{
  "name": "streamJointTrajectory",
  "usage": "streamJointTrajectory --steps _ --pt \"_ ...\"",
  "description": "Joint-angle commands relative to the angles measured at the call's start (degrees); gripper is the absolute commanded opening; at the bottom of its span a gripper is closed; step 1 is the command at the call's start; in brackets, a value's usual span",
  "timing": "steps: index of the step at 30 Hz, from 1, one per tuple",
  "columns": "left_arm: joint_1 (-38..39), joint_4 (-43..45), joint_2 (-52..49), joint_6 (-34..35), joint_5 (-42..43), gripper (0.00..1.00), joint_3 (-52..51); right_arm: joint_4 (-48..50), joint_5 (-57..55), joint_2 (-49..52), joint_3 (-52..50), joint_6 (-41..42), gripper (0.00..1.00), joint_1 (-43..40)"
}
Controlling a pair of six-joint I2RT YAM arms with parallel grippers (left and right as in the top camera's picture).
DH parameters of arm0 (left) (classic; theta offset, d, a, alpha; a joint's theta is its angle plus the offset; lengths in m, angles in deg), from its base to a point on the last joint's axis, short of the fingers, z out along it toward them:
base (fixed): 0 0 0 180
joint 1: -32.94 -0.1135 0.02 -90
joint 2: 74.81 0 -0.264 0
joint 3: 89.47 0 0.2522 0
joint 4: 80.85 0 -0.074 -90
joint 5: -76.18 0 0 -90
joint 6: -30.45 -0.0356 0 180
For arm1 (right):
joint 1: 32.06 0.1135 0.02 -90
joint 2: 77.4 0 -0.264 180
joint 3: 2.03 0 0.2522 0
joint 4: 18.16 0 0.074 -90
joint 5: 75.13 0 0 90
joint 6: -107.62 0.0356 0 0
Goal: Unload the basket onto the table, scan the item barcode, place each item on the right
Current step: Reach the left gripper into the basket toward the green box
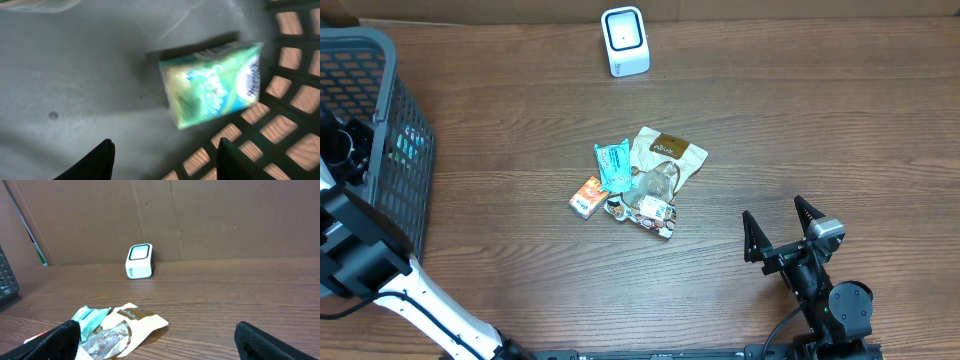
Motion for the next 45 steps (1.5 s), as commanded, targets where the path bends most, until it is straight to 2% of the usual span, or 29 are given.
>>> streamJointTrajectory --steps 1,6,11,15,18,25,30,37,45 --pt "0.7 2.3 -0.3 0.6 -0.3 0.49 -2.9 0.2 0.3 -0.7 -0.6 0.2 1.00 -0.1" --pt "1.9 6.9 -0.3 0.6 -0.3 0.48 -6.3 0.2 0.3 -0.7 -0.6 0.2 1.00 -0.1" --pt "3.1 11.6 -0.3 0.6 -0.3 0.39 -10.7 0.2 0.3 -0.7 -0.6 0.2 1.00 -0.1" --pt "3.6 14.3 -0.3 0.6 -0.5 0.23 -13.7 0.2 0.3 -0.7 -0.6 0.2 1.00 -0.1" --pt "3.6 14.7 -0.3 0.6 -1.5 0.05 -14.4 0.2 0.3 -0.7 -0.6 0.2 1.00 -0.1" --pt "2.7 11.7 0.4 1.5 -2.2 0.04 -13.6 0.2 0.3 -0.7 -0.6 0.2 1.00 -0.1" --pt "1.8 10.4 5.6 2.3 -2.2 0.04 -13.6 0.2 0.3 -0.7 -0.6 0.2 1.00 -0.1" --pt "1.3 10.4 21.0 4.8 -3.3 0.04 -13.6 0.2 0.3 -0.7 -0.6 0.2 1.00 -0.1" --pt "1.6 10.2 38.9 13.1 -4.7 0.04 -13.6 0.2 0.3 -0.7 -0.6 0.2 1.00 -0.1"
